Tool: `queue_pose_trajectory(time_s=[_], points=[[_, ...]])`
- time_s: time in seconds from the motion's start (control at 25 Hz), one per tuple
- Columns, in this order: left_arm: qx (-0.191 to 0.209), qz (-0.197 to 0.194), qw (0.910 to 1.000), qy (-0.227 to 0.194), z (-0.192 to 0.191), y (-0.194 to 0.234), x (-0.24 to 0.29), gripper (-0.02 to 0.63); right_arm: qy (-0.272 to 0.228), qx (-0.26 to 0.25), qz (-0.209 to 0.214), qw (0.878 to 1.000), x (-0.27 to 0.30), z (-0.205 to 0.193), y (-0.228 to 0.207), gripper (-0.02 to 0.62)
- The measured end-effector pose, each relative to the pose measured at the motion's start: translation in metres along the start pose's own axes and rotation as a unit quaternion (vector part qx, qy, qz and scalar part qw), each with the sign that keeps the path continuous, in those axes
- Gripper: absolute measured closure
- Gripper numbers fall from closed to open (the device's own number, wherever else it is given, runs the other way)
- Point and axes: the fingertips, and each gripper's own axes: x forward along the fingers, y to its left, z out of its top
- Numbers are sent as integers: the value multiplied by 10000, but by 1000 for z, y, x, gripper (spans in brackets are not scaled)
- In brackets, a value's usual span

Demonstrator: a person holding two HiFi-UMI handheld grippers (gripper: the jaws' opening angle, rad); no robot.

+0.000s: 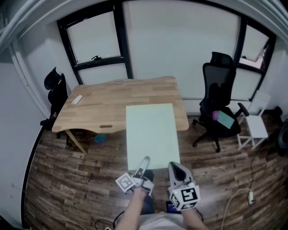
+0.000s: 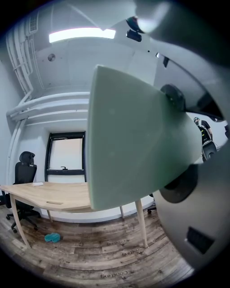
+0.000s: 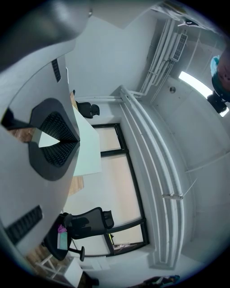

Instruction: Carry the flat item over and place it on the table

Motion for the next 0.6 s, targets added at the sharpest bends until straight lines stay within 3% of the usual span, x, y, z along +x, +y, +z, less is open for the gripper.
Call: queue_pose_trajectory(time_s=[0.6], points=[[-389, 21, 9990, 200, 97, 64, 113, 325, 370, -10, -353, 9987, 153, 3, -45, 600]])
